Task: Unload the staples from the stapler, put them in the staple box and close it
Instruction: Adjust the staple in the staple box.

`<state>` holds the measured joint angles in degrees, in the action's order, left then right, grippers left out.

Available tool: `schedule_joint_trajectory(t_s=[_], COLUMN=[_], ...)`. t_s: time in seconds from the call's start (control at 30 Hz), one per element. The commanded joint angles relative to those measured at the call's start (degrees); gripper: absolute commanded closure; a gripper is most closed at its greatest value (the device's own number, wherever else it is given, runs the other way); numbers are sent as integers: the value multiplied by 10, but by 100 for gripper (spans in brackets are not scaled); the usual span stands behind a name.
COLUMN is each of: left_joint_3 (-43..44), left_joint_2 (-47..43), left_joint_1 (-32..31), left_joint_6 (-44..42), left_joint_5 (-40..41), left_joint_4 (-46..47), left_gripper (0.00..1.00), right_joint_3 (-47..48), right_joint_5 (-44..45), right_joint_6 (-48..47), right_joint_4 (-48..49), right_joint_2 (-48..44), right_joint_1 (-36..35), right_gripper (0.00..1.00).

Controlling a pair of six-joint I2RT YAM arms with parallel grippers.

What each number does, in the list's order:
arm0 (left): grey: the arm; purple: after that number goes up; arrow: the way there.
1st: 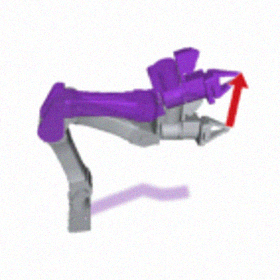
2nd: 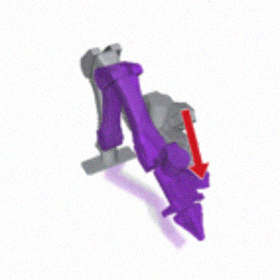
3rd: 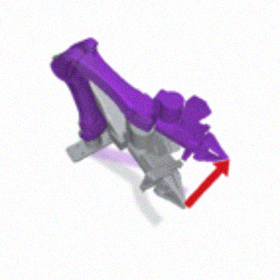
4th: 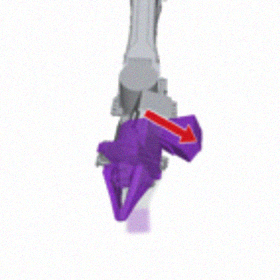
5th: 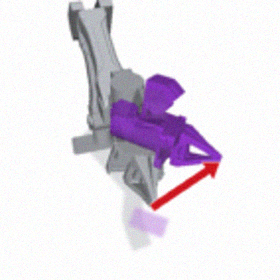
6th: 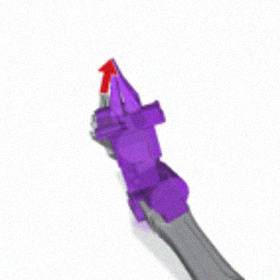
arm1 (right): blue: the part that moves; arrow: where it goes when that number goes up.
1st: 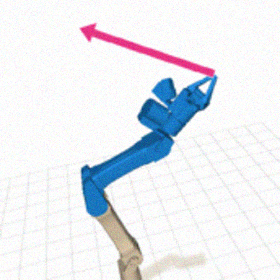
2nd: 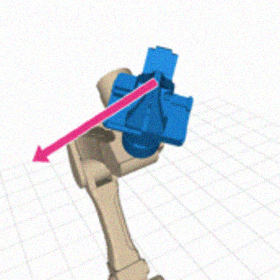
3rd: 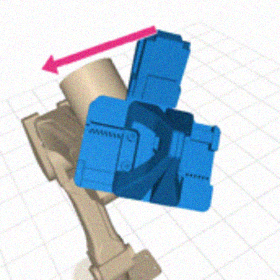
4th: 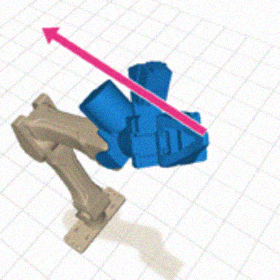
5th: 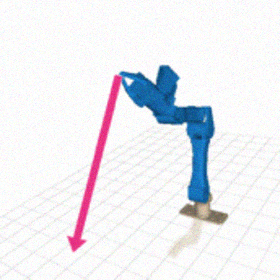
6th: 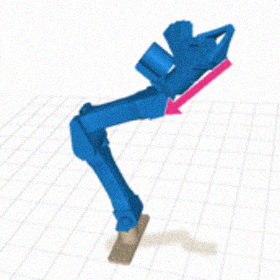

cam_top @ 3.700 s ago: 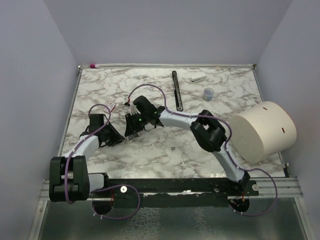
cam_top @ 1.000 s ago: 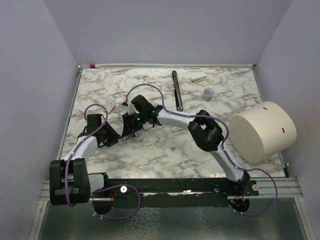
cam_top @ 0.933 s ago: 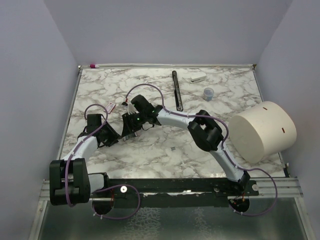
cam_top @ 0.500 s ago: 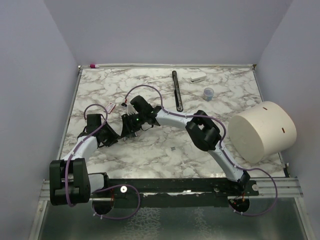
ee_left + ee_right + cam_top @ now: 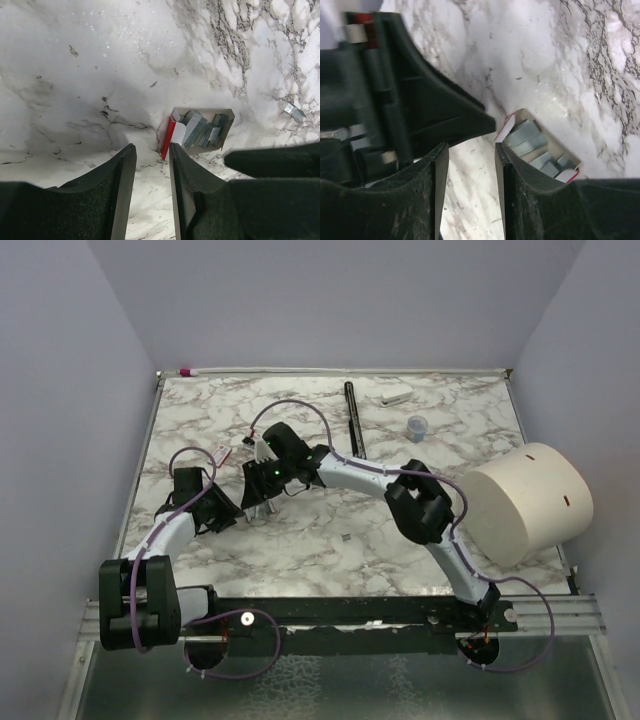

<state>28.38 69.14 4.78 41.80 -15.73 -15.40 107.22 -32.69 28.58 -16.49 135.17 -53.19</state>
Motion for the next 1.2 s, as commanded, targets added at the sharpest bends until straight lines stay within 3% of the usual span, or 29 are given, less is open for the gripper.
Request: schedule_joint_trajectory(t_s=[0.0,0.57,0.73,1.17], left_joint_3=[19,38,33,37], left_joint_2=[7,77,80,118], left_joint_1=[3,3,3,0], left_joint_6=[-13,-10,-9,-1], left_joint_5=[-26,-51,-56,-154], left_joint_4=[22,76,78,157], left_gripper=[63,59,57,47], right_joint_3=[-39,-50,-64,-42], right_joint_5=[24,64,68,-51], right_joint_6=[-21,-22,-56,-103], right_joint_4=[3,-19,-8,25], right_joint_2=[-80,-63,-67,-4], right_joint_1=[0,18,43,96], right_gripper=[57,55,47,49])
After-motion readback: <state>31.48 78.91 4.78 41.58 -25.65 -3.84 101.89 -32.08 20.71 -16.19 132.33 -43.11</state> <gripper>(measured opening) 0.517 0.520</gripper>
